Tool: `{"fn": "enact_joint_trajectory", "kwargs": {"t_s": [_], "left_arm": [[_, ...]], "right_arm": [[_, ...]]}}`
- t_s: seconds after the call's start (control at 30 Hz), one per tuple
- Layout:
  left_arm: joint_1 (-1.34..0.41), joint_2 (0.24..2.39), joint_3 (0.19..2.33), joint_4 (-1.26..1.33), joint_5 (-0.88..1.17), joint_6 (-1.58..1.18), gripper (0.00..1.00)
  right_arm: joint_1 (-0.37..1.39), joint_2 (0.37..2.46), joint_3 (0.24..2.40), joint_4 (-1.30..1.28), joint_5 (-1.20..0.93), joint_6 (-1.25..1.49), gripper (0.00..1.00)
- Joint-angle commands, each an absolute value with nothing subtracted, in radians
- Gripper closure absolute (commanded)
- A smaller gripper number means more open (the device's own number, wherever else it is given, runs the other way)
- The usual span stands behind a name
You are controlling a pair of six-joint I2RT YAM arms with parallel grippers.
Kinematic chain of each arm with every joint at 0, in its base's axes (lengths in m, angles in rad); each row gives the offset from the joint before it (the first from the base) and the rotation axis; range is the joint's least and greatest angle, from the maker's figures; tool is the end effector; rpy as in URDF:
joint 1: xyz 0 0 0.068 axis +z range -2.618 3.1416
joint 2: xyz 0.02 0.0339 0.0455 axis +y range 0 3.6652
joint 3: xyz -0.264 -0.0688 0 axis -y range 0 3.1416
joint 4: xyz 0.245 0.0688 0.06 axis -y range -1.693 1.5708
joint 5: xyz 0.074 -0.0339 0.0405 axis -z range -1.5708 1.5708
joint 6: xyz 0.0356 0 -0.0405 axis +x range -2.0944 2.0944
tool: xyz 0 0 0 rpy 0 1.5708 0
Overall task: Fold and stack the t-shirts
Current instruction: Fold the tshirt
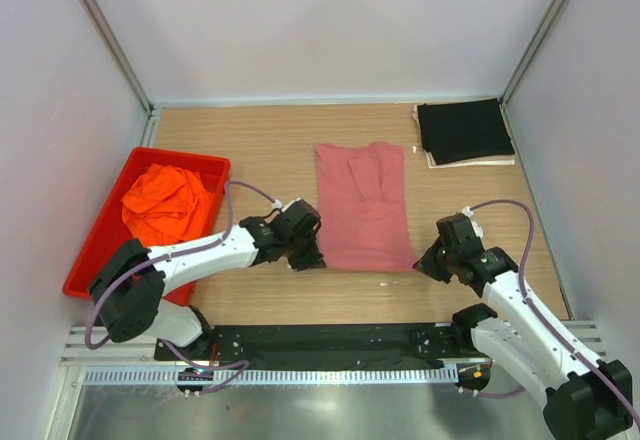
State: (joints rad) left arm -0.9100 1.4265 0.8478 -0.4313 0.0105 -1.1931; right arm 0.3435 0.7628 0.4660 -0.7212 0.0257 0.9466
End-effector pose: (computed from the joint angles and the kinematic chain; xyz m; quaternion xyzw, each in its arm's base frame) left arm 0.1705 -0.2199 0.1982 -0.1341 0.9515 -0.2428 0.1329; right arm 0.1307 0.0458 0.1884 0.2891 0.9175 0.1542 0.2255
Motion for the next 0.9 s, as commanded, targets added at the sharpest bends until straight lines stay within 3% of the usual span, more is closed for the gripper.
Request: {"fn": "enact_joint_trajectory", "kwargs": {"t_s": [0.0, 0.4, 0.87], "left_arm": [[-0.913, 1.408, 0.912, -0.492, -0.043, -1.172, 1.0], [-0.824, 1.486, 1.176, -0.629, -0.084, -1.034, 1.0], [-0.6, 1.742, 1.614, -0.575, -0.046, -0.781, 1.0]], "right_arm": [[0.348, 0.742, 0.534, -0.732, 0.06, 0.928, 0.99], [0.347, 0.934, 0.845, -0.713, 0.196, 0.847, 0.99], [0.241, 1.419, 1.353, -0.569, 0.183, 0.742, 0.99]]}}
